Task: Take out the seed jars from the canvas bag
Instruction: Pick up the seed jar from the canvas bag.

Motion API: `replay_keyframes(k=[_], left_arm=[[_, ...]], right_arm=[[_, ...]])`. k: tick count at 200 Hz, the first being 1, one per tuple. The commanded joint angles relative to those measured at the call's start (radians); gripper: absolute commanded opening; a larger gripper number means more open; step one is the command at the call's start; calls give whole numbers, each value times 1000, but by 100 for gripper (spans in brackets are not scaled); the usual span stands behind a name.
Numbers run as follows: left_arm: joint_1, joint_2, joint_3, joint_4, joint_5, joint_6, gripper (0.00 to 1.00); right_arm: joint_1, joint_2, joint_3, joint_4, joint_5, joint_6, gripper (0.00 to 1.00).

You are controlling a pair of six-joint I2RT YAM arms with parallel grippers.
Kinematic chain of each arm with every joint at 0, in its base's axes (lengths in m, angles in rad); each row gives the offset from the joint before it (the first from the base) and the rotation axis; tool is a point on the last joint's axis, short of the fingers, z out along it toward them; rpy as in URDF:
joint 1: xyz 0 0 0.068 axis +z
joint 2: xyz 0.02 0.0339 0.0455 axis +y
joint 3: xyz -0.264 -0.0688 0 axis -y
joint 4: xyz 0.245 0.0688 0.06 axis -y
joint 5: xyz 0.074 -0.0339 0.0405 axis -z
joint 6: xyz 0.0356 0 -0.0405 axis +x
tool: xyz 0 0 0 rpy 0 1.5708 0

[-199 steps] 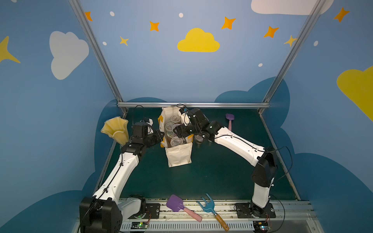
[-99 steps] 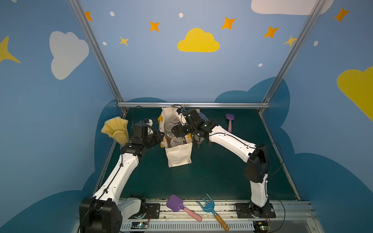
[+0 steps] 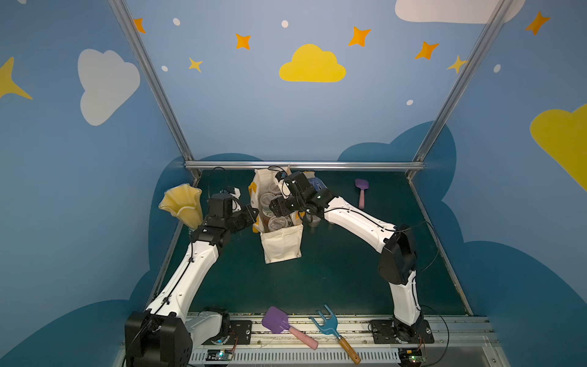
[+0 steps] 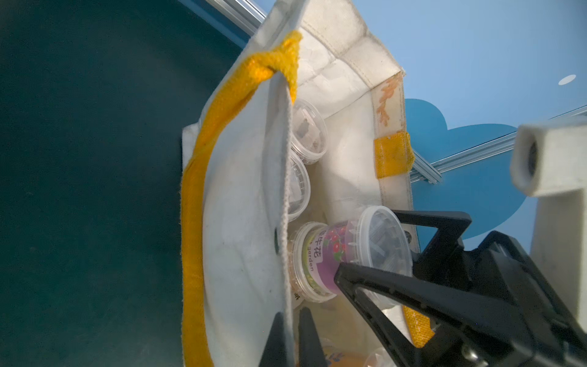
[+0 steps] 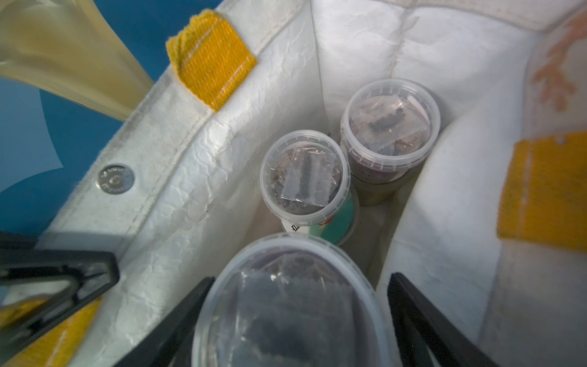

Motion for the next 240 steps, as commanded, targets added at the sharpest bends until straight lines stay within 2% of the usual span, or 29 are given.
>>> replay_keyframes(k=[1,98,194,240], left_arm=[[-3,-12,-8,6,26,-1,5],[-4,-16,-12,5,23,-1,5],[-4,-17,-12,7,22,-2,5],[-4,-16,-12,7,22,-4,5]], right_arm=[[0,7,37,-7,-13,11,78],[-31,-43,44,20,-71,22,67],[-65,-114,71,46,-109,29,67],[-100,-196,58,72,-123,31,67]])
